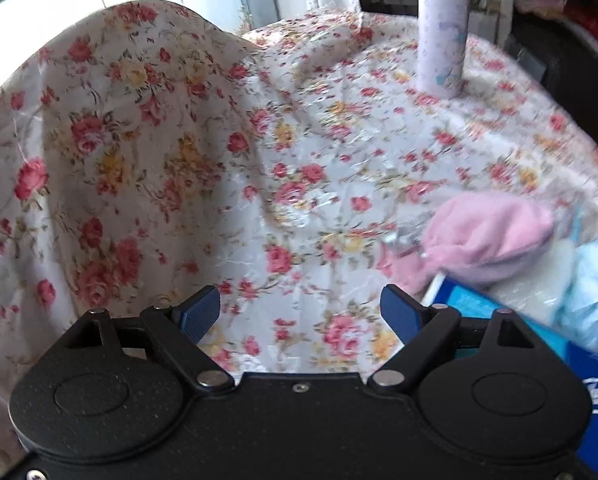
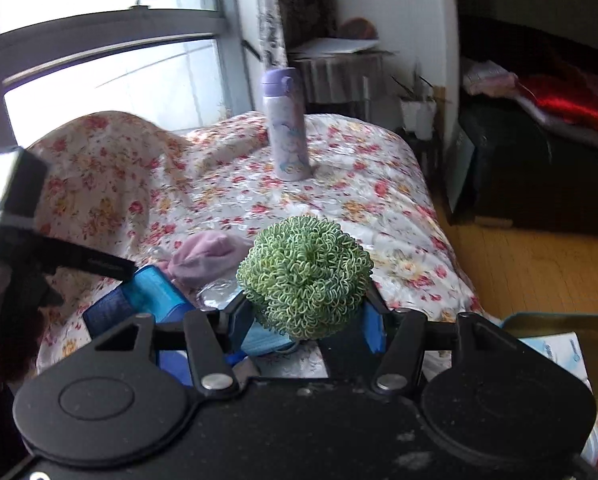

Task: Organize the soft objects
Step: 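Grasp the pink cloth pouch with the left tool while the right tool holds the green ball, then lift the pink pouch and green ball and carry both over the gold tray, then open the left tool to drop the pouch while the right tool drops the ball into the tray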

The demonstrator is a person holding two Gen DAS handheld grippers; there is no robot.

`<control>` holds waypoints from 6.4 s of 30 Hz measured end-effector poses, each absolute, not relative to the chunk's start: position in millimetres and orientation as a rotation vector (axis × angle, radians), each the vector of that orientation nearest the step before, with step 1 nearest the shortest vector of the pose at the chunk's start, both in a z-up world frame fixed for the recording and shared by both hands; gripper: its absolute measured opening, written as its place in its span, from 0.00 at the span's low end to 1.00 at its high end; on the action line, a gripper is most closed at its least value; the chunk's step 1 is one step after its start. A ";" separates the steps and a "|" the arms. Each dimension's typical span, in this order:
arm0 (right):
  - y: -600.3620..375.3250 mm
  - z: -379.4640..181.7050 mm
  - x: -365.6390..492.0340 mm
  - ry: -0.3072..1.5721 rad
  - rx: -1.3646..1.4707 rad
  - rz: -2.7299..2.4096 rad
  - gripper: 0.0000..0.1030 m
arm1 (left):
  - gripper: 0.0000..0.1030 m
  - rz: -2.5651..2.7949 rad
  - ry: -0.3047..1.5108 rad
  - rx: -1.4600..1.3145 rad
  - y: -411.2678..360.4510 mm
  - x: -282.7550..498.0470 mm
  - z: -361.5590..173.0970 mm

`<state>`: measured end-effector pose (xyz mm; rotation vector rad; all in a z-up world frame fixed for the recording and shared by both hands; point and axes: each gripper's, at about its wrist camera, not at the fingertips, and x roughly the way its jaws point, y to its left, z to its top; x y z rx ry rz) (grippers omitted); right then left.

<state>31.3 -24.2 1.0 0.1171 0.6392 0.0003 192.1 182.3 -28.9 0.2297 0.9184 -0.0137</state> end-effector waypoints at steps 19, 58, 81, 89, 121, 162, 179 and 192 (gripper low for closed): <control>-22.2 13.1 9.6 0.570 0.108 0.124 0.55 | 0.82 -0.020 0.963 0.237 168.0 200.8 5.4; -24.2 6.2 20.6 0.598 0.127 0.145 0.55 | 0.70 -0.260 1.205 0.173 81.3 266.9 -51.4; -20.1 -4.5 11.6 0.614 0.175 0.134 0.55 | 0.55 0.088 1.209 0.131 196.3 246.2 1.8; -8.9 -8.3 2.7 0.625 0.131 0.159 0.55 | 0.66 0.120 1.346 0.096 222.0 236.4 -42.7; 15.7 1.4 -50.0 0.642 0.184 0.214 0.55 | 0.54 0.030 1.161 0.011 229.0 131.3 51.1; -222.4 10.7 -123.4 0.494 0.530 -0.821 0.55 | 0.54 -0.624 1.001 0.352 -51.8 28.2 75.0; -269.0 -23.2 -116.7 0.594 0.594 -0.945 0.56 | 0.54 -0.699 1.077 0.402 -151.6 48.5 36.2; -269.5 -23.2 -115.1 0.599 0.594 -0.923 0.69 | 0.67 -0.737 1.021 0.388 -173.0 57.7 40.8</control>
